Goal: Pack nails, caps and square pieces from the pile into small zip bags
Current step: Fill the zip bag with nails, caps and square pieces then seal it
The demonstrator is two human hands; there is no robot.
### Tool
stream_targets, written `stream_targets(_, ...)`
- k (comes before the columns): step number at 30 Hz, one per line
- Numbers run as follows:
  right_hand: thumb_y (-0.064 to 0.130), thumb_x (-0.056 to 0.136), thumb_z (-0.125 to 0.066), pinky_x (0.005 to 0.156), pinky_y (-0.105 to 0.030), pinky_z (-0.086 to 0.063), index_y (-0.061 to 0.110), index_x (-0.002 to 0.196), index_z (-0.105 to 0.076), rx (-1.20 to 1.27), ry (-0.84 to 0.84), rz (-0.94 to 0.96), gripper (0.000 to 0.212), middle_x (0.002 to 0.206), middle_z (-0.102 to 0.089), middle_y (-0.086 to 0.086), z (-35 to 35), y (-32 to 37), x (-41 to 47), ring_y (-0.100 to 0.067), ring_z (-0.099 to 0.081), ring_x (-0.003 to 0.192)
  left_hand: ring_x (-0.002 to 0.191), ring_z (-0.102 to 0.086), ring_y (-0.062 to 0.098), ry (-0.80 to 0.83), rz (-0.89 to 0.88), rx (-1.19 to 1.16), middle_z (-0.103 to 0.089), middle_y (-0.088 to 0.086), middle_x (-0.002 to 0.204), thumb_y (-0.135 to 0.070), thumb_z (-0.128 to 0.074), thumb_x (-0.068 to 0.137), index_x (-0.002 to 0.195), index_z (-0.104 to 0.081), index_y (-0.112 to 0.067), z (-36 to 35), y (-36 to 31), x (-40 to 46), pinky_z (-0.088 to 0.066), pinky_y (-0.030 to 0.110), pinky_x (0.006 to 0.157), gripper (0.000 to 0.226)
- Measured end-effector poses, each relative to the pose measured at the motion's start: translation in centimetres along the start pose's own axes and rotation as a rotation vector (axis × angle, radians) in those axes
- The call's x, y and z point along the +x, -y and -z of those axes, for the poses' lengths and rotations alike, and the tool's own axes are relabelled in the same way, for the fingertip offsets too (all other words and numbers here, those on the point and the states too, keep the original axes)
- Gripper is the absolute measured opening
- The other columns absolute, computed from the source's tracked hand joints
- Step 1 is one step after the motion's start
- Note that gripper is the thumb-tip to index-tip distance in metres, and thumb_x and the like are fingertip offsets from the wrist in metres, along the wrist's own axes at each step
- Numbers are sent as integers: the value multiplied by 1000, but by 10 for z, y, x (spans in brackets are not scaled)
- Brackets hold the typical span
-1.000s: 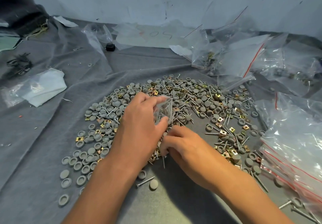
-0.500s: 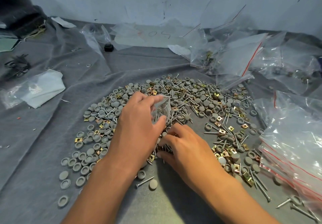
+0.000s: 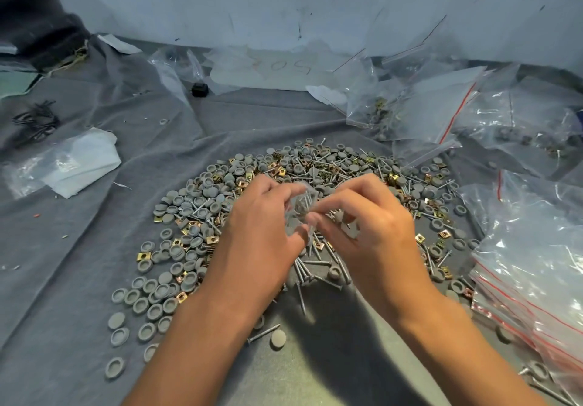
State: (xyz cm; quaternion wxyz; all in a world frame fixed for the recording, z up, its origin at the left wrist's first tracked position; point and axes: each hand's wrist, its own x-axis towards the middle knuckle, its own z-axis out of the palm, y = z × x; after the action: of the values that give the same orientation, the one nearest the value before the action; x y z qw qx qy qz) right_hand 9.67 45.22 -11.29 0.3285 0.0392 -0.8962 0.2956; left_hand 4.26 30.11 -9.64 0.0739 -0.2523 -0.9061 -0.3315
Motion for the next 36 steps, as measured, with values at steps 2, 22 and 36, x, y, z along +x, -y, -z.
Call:
stream_targets(2,21,90,-74,76,-23,-49,12,100,-76,15,12,-18,13,99,-60,1,-7,0,-1,-8,-55,84,85,-44,-14,5,-1,-2,-40,-22,94,-27,-78,82,134,-60,-33,-1,0,0,-36,1,70,55)
stream_targets(22,27,92,-68,83,-25,-47,23,103,-74,-12,48,-7,14,107,-62,10,0,-8,-2,-9,-57,96,98,-38,-25,-23,-12,-20,-41,-27,95,-26,-80,82,133,-59,-32,-1,4,0,-29,-7,80,56)
stream_targets(36,18,87,-75,74,-8,-42,16,98,-69,46,51,18,13,96,-63,11,16,-8,2,1,-57,82,100,-36,-26,-12,-21,1,-40,-27,93,-26,-82,79,133,-59,-31,-2,5,-1,-27,-8,82,59)
